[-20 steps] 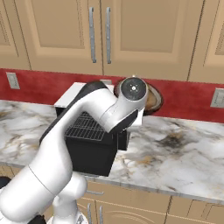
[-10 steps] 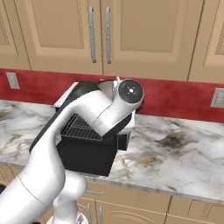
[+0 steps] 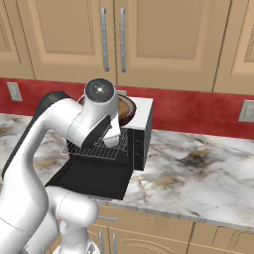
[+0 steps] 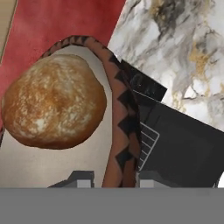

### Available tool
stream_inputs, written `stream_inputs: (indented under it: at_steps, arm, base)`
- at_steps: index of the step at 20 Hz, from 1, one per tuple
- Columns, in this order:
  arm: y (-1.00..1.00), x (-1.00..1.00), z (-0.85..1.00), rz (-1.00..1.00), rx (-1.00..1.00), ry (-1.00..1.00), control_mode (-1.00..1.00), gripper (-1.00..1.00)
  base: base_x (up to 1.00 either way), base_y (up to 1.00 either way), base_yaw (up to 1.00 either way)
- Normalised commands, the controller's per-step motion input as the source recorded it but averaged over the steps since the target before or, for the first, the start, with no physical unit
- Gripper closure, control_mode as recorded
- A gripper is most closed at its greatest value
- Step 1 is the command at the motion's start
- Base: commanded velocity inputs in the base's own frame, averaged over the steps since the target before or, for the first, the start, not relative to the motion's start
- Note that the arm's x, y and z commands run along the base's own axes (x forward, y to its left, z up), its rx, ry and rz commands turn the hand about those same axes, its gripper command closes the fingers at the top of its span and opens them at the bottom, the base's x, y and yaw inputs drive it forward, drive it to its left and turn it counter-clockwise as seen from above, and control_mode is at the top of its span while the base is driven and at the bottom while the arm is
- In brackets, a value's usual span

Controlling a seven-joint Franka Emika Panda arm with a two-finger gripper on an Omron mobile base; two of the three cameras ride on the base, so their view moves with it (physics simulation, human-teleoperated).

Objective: Pick up the heated bread from the toaster oven and place it in the bowl. Then move the bread bowl to the dining counter.

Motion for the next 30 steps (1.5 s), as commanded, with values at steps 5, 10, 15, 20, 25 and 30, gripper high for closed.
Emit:
stream_inputs:
  at_steps: [5,10,15,20,25,30]
  arm:
    - [0.88,0.0,-0.06,-0.01,-0.19,0.0,-1.0,1.0]
    - [0.55,0.0,-0.03,-0.05,-0.09,0.01,-1.0,1.0]
    - [0.38,0.0,-0.04,-0.01,-0.06,0.0,-1.0,1.0]
    - [0.42,0.0,-0.01,-0.02,-0.07,0.0,-1.0,1.0]
    - [0.22,0.04,0.0,-0.04,-0.03,0.05,-1.0,1.0]
    - [0.0,0.01,0.0,0.0,0.0,0.03,-1.0,1.0]
  base:
    - [0.0,0.0,0.0]
    - [0.0,0.0,0.0]
    - [0.0,0.0,0.0]
    - [0.0,0.0,0.0]
    - [0.0,0.0,0.0]
    - [0.0,0.0,0.0]
